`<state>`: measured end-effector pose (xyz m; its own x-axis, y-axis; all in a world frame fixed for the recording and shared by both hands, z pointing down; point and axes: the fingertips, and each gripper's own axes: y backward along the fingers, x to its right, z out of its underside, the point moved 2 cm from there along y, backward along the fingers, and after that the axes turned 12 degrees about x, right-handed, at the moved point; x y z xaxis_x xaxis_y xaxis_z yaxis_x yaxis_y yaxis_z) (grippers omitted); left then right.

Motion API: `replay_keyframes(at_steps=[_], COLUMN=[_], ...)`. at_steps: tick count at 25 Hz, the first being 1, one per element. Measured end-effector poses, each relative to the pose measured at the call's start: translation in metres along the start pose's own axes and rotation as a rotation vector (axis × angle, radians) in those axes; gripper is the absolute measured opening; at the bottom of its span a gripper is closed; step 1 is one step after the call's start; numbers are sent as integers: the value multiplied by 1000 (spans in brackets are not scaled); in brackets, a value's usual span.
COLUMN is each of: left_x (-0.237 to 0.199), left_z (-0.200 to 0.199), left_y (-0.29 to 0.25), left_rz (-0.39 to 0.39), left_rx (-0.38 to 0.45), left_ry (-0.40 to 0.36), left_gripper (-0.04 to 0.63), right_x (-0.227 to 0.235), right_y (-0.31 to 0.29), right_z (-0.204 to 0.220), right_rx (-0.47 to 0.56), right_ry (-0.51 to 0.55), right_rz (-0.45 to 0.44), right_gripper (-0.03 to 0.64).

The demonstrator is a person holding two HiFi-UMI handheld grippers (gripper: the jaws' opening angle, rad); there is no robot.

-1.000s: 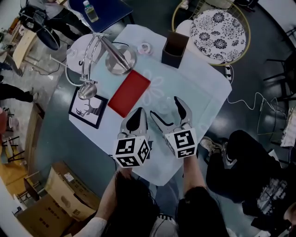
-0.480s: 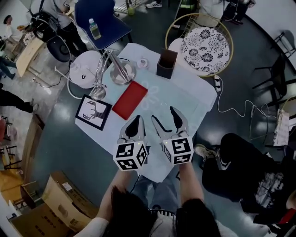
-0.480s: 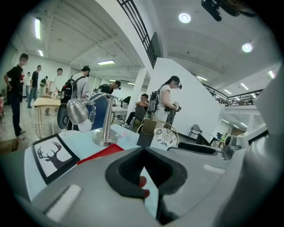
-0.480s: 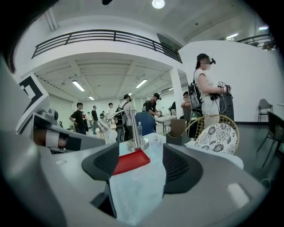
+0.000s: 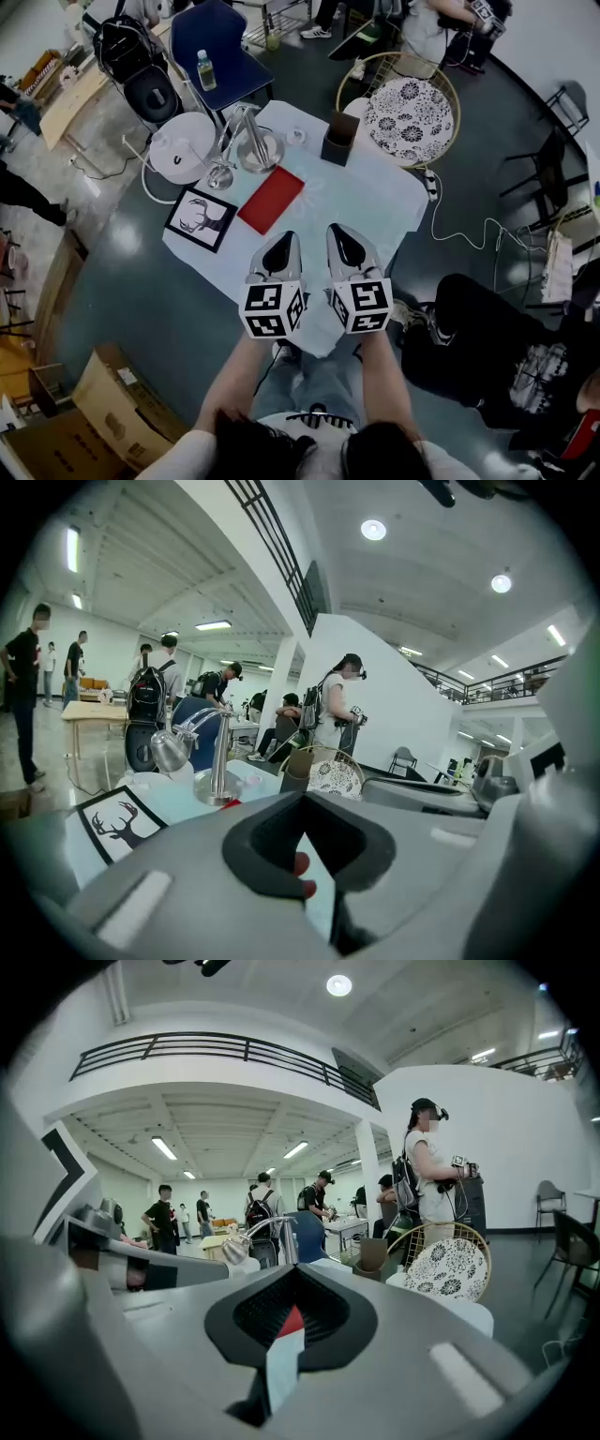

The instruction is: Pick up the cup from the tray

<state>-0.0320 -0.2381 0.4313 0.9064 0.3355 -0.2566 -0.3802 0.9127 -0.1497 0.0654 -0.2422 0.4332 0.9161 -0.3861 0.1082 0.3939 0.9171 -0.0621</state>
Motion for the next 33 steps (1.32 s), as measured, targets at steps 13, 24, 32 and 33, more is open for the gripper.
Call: replay_keyframes(at_steps=[13,24,32,33], left_x=[-1,9,14,14], left_z=[-22,-36,-42,-43], left_y=[47,69,76,77], left_rz=[51,97,98,97], left_rx=[13,45,67,71], left_ry=[-19,-39,-34,-39], left_gripper=[0,0,0,0], right_x=[-45,-63,-62,-62], right_y=[37,54,62,62], right_z=[-22,-42,-46,-46], right_rx=[-39,-33,-25,-25], right_ry=[42,72,63,64], right_rz=[29,24,37,37], right_gripper=[20,20,20,20])
